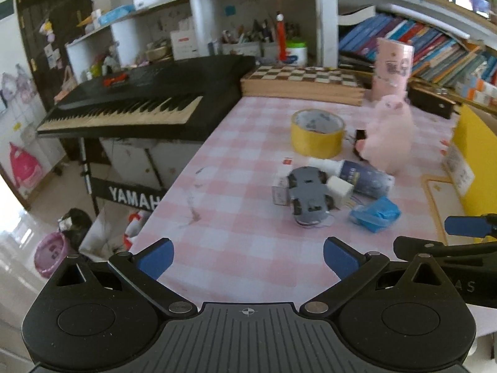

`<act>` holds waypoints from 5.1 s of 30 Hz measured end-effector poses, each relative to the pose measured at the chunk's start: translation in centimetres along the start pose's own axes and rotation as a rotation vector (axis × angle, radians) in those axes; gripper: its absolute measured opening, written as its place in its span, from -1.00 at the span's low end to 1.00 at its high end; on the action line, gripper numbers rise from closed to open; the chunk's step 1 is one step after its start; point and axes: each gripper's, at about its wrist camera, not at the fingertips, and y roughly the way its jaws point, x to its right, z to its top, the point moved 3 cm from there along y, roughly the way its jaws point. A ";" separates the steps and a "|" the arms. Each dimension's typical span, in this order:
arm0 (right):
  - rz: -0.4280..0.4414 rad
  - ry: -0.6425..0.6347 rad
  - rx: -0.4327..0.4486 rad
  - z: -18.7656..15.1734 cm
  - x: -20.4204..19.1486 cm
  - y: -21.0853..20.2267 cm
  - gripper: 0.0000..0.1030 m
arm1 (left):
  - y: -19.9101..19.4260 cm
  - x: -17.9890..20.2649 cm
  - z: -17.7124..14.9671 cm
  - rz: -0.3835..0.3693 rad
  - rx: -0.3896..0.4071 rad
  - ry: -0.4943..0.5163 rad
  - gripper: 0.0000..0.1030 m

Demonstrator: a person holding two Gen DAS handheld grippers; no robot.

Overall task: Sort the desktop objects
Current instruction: 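Grasp the grey toy car with the left gripper while the right gripper grasps the blue cloth, then carry the grey car and blue cloth toward the yellow box with both grippers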

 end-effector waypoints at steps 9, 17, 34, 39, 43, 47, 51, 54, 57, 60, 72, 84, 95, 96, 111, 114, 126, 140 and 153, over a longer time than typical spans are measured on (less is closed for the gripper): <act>0.016 -0.073 -0.042 2.0 -0.6 5.4 0.35 | 1.4 0.0 1.1 0.062 -0.031 0.014 1.00; 0.041 -0.113 -0.079 2.8 -0.1 7.5 -0.26 | 2.8 1.0 2.4 0.036 -0.026 0.018 1.00; -0.078 -0.029 0.118 6.4 4.4 1.0 -0.25 | 8.9 5.5 4.0 -0.153 -0.082 0.031 -0.07; -0.094 -0.033 0.124 6.0 4.3 0.2 -0.25 | 8.9 5.7 4.1 -0.129 -0.072 0.068 -0.20; -0.103 -0.027 0.139 5.6 4.0 -0.6 -0.25 | 6.8 5.0 4.3 -0.179 -0.032 0.050 -0.20; -0.101 0.001 0.131 4.9 3.7 -1.2 -0.25 | 4.4 4.1 4.6 -0.225 0.016 0.036 -0.20; -0.098 0.015 0.133 4.1 2.9 -2.4 -0.26 | 1.7 2.9 4.7 -0.259 0.053 0.006 -0.20; -0.099 0.020 0.148 3.4 2.0 -3.7 -0.26 | -0.4 2.2 4.6 -0.279 0.088 -0.002 -0.19; -0.107 0.035 0.152 2.4 1.3 -4.9 -0.26 | -2.0 1.7 4.0 -0.295 0.113 0.010 -0.19; -0.112 0.060 0.141 1.2 0.8 -6.0 -0.26 | -3.2 1.4 2.7 -0.310 0.107 0.025 -0.19; -0.135 0.123 0.109 -5.8 -2.6 -11.2 -0.26 | -9.3 -0.1 -3.4 -0.386 0.104 0.073 -0.19; -0.247 0.241 0.108 -11.7 -1.9 -16.0 -0.26 | -12.9 2.3 -6.4 -0.508 0.120 0.189 -0.19; -0.362 0.385 0.097 -15.7 0.6 -19.4 -0.26 | -14.4 6.7 -7.5 -0.645 0.122 0.320 -0.19; -0.370 0.397 0.096 -15.9 0.8 -19.6 -0.26 | -14.5 7.1 -7.6 -0.656 0.123 0.334 -0.19; -0.436 0.458 0.097 -16.5 3.9 -21.1 -0.26 | -14.9 11.4 -7.1 -0.733 0.133 0.412 -0.19; -0.431 0.454 0.097 -16.1 4.4 -20.9 -0.26 | -14.7 11.5 -6.8 -0.729 0.140 0.401 -0.19; -0.424 0.432 0.086 -15.2 4.7 -20.4 -0.26 | -14.0 11.5 -6.2 -0.731 0.134 0.376 -0.19; -0.424 0.452 0.070 -15.1 4.6 -20.2 -0.26 | -14.3 11.6 -6.4 -0.762 0.126 0.423 -0.19; -0.410 0.444 0.062 -14.3 6.5 -20.5 -0.27 | -14.2 14.1 -4.9 -0.769 0.134 0.434 -0.19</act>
